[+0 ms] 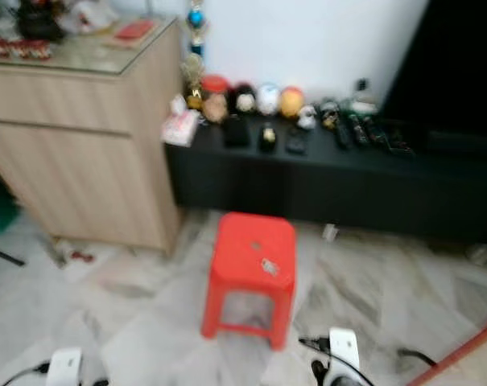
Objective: Hang keys on a hook
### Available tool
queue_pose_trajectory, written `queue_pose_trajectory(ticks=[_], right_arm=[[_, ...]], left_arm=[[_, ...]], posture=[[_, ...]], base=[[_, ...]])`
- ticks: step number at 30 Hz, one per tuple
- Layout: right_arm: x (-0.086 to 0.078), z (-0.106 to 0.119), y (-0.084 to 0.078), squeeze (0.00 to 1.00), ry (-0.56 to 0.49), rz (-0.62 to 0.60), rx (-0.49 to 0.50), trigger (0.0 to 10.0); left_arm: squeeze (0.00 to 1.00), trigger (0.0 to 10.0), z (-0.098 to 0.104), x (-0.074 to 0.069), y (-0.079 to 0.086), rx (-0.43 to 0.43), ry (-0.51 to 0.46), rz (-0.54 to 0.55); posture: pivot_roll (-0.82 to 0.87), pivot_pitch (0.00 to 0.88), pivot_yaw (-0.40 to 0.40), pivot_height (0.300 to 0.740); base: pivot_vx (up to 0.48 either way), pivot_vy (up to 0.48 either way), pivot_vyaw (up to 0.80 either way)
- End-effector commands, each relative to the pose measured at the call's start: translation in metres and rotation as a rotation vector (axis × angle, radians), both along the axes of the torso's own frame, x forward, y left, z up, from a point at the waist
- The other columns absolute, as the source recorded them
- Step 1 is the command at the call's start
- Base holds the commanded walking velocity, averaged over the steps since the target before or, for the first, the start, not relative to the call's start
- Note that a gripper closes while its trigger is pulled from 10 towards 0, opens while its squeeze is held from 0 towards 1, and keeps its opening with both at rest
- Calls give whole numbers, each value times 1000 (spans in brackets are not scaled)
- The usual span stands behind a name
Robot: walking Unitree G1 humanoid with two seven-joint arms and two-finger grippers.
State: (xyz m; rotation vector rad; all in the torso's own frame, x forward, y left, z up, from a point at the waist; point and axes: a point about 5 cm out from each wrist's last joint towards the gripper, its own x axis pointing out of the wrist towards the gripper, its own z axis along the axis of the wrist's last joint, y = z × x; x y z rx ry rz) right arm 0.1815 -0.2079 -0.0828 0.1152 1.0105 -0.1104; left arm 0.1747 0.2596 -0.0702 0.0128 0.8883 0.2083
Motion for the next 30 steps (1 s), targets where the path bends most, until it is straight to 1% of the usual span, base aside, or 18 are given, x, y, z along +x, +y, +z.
queue_pose_trajectory(ticks=[1, 4, 15, 22, 26, 29, 30], right_arm=[[-8, -2, -10, 0, 19, -22, -15, 10000], [-7, -1, -11, 0, 10, -54, 0, 10000], [-2, 1, -9, 0, -19, -72, 23, 10000], [-3, 1, -8, 0, -26, -92, 31, 10000], [-2, 1, -8, 0, -39, -92, 35, 10000], [1, 3, -8, 0, -70, -85, 33, 10000], [3, 4, -8, 0, -101, -89, 33, 10000]], left_arm=[[0, 10000, -1, 3, -7, -25, -5, 1], [0, 10000, 0, 5, -8, -28, -5, -9], [0, 10000, 1, 9, -8, -25, -9, -12], [0, 10000, 1, 8, -6, -21, -5, -21], [0, 10000, 2, 8, -5, -16, -8, -29], [0, 10000, 2, 8, -5, -12, -7, -33], [0, 10000, 2, 8, -4, -12, -6, -34]], posture=[[110, 0, -60, 740], [102, 0, -57, 740], [93, 8, -51, 740], [86, 22, -44, 740], [91, 43, -40, 740], [91, 48, -35, 740], [94, 47, -33, 740]], base=[[304, 0, 800], [301, 0, 0], [300, 0, 0], [291, 0, 0], [0, 0, 0], [0, 0, 0], [0, 0, 0]])
